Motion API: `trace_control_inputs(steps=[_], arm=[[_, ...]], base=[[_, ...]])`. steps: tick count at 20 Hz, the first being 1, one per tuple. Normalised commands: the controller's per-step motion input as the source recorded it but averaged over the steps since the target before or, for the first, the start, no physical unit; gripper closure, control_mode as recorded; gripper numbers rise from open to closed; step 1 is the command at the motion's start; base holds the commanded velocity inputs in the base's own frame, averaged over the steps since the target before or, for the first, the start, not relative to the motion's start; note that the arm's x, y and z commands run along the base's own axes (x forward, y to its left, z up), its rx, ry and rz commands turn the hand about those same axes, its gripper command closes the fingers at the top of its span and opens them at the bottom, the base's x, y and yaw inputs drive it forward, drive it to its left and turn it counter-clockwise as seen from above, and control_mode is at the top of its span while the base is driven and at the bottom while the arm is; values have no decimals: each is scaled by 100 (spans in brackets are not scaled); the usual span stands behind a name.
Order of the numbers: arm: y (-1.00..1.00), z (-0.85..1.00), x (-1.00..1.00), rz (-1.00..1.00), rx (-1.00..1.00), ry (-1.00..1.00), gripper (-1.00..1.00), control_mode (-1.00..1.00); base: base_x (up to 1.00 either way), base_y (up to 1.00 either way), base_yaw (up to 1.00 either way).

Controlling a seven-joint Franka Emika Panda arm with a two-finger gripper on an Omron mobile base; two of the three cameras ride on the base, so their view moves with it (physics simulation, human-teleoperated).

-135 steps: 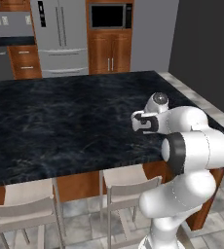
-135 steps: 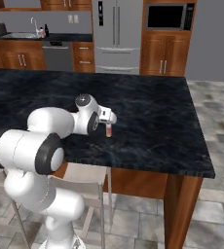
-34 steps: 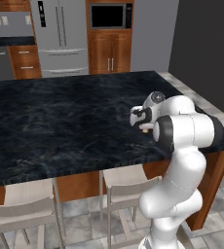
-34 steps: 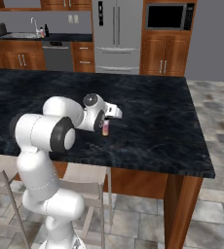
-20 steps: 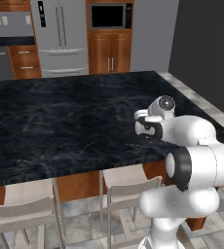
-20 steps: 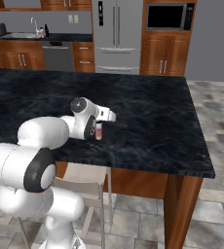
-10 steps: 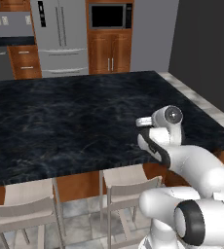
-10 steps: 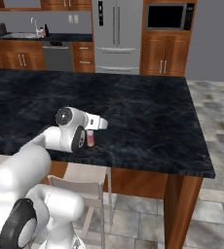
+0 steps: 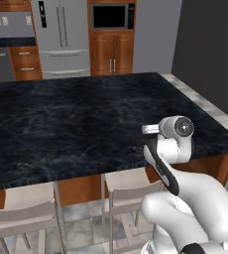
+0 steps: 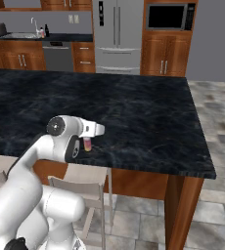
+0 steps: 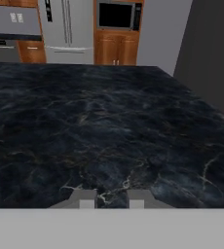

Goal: Place the large bottle from the dining counter next to the other large bottle outside the sink, and place the small bottle from the dining counter next to the other small bottle inside the sink.

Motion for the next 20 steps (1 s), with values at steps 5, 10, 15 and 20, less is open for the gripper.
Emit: trace_control_inputs(steps=[5,10,15,20], arm=[[0,10,-8,0,0,0,100,-100],[0,7,0,0,0,0,100,-100],[0,4,0,0,0,0,100,100],[0,0,0,0,0,0,100,100]], base=[[0,0,0],[0,0,0],[0,0,0],[-5,7,1]])
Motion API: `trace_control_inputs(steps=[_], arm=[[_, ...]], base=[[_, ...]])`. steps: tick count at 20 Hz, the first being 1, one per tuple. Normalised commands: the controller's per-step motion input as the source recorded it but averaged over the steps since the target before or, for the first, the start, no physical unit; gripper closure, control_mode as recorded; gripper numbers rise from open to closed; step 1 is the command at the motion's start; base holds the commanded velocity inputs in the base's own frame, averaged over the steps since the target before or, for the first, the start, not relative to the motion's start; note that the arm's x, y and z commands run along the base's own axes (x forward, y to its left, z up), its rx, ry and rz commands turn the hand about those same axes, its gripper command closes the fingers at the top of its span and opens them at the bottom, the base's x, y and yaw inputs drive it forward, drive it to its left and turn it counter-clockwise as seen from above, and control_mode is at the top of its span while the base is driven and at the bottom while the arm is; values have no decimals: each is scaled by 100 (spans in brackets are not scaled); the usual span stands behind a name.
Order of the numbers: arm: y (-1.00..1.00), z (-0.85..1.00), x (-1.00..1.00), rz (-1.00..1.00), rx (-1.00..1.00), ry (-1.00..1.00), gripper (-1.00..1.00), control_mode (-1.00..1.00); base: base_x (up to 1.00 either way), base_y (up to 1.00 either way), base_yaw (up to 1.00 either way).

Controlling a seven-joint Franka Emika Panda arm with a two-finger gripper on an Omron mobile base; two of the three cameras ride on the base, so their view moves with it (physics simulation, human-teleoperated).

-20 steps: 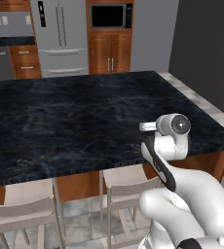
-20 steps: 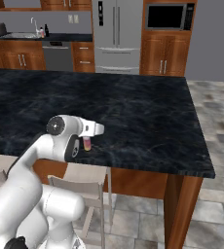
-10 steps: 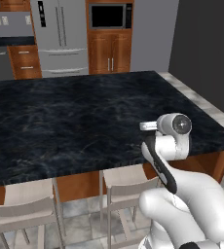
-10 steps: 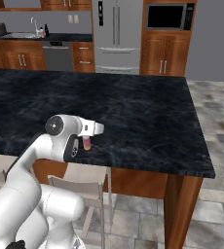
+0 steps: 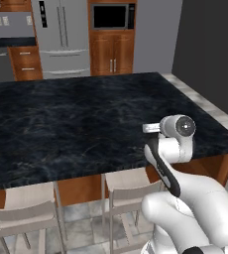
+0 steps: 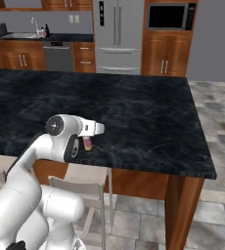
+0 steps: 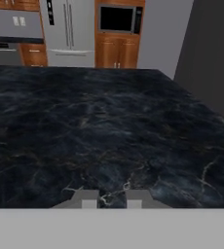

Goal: Place the large bottle from the dining counter next to the other large bottle outside the sink, and place the small bottle from the dining counter next to the other small bottle inside the sink.

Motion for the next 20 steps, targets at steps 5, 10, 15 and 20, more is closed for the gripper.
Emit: trace_control_inputs(steps=[5,10,15,20], arm=[[0,0,0,0,0,0,100,100],[0,0,0,0,0,0,100,100],[0,0,0,0,0,0,100,100],[0,0,0,0,0,0,100,100]], base=[[-25,46,3],[-40,64,5],[-30,62,4],[-6,74,3]])
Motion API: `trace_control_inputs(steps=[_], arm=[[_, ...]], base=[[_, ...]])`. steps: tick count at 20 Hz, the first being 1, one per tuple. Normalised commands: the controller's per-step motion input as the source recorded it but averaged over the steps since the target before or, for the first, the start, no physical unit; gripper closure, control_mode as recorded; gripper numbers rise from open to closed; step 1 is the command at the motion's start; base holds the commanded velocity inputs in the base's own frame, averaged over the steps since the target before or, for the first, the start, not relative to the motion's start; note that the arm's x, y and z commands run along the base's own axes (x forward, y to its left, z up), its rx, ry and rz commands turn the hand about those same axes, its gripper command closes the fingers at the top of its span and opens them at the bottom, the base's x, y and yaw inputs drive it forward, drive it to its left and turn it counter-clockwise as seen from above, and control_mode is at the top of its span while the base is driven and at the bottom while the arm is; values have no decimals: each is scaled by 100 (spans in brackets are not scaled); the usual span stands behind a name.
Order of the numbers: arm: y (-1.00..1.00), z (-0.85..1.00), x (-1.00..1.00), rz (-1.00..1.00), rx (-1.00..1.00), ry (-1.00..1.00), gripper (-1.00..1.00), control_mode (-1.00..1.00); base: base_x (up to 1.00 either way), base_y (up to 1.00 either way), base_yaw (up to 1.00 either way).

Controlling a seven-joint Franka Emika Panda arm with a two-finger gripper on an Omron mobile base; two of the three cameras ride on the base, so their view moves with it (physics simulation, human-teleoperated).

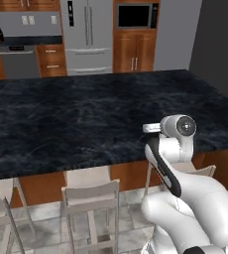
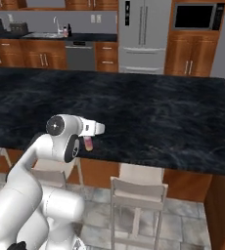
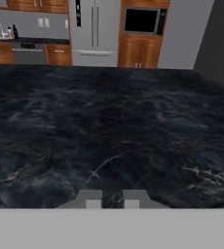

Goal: Place the large bottle from the dining counter next to the other large bottle outside the sink, and place the small bottle from the dining counter next to the other small bottle inside the sink.

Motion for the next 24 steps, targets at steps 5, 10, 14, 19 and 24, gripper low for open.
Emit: trace_control_inputs(steps=[5,10,14,19,24], arm=[[0,0,0,0,0,0,100,100],[0,0,0,0,0,0,100,100],[0,0,0,0,0,0,100,100],[0,0,0,0,0,0,100,100],[0,0,0,0,0,0,100,100]], base=[[-11,86,4],[-13,98,6],[-20,100,7],[-26,100,7],[-29,100,7]])
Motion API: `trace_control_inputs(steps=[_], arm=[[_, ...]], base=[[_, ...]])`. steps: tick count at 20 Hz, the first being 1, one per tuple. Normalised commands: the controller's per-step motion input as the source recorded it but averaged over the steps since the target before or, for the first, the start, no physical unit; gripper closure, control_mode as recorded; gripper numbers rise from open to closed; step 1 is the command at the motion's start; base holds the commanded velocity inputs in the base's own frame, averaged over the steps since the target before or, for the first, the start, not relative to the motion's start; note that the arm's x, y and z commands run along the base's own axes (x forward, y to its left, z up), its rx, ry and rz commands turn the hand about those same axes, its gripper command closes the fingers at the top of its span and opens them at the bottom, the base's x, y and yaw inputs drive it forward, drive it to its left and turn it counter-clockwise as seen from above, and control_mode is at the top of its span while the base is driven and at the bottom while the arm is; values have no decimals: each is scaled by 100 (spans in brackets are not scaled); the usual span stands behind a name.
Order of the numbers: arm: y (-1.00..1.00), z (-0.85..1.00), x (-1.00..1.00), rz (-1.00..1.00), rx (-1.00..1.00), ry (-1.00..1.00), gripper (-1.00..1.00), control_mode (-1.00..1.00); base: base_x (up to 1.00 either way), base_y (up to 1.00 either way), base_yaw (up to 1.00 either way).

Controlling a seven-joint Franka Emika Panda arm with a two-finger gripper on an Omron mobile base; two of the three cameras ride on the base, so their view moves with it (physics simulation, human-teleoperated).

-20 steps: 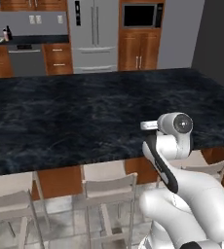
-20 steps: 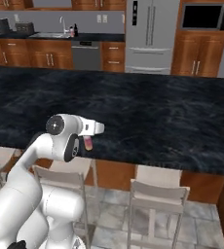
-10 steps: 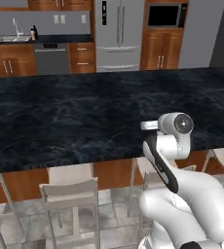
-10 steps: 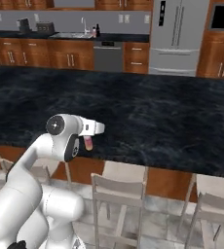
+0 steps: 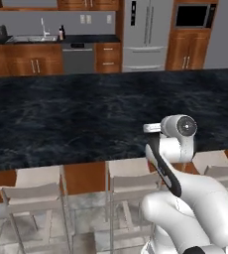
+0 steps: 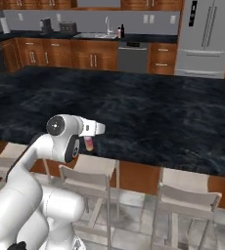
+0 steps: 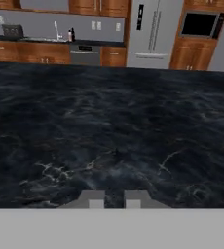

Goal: Place the large bottle from the dining counter next to the other large bottle outside the sink, and place the small bottle from the dining counter next to the other small bottle inside the sink.

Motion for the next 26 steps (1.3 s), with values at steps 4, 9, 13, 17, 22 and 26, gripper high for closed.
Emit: trace_control_inputs(steps=[4,9,13,17,22,26], arm=[[0,0,0,0,0,0,100,100],[0,0,0,0,0,0,100,100],[0,0,0,0,0,0,100,100],[0,0,0,0,0,0,100,100],[0,0,0,0,0,0,100,100],[0,0,0,0,0,0,100,100]], base=[[-24,100,7],[-18,100,7],[-13,100,6],[-12,100,6],[-8,100,5],[-7,100,5]])
